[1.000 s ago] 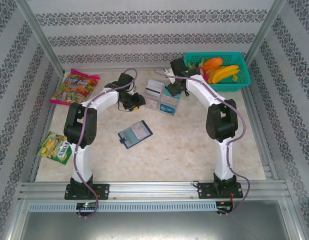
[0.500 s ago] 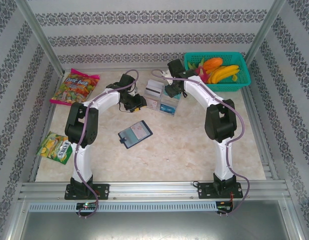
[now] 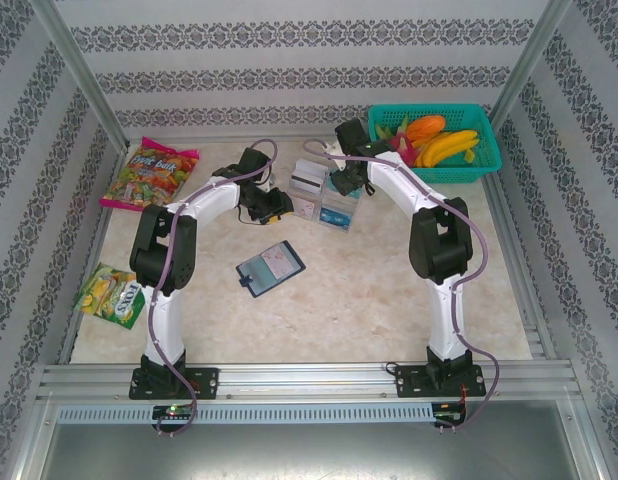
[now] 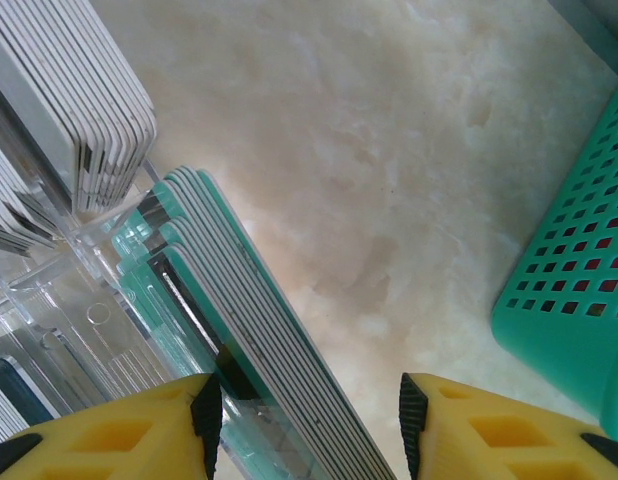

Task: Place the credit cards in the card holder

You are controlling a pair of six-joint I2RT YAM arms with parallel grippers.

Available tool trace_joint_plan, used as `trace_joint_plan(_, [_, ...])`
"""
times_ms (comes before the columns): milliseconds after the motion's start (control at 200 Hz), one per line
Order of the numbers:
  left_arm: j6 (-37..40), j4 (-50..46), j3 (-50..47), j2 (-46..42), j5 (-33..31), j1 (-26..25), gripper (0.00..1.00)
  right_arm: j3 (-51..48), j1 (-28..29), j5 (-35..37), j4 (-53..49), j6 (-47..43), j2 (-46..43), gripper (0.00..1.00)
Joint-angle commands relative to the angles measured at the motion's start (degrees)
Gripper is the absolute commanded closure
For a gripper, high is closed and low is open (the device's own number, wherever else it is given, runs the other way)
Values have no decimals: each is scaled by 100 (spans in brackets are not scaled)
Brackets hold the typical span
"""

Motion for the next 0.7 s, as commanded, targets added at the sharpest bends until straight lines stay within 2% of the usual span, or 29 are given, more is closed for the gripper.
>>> trace_joint_plan(0, [-74,7,37,-18,42,-45,57,144,-38,190,-35,-30,-12,49])
trace_joint_plan(415, [-85,15,27,-26,35,-43,57,139,-73,199,-4,5,-152,53])
trace_joint_plan(694, [-83,7,30,-33,51,-47,58,99,-99,110,9,14,-235,58])
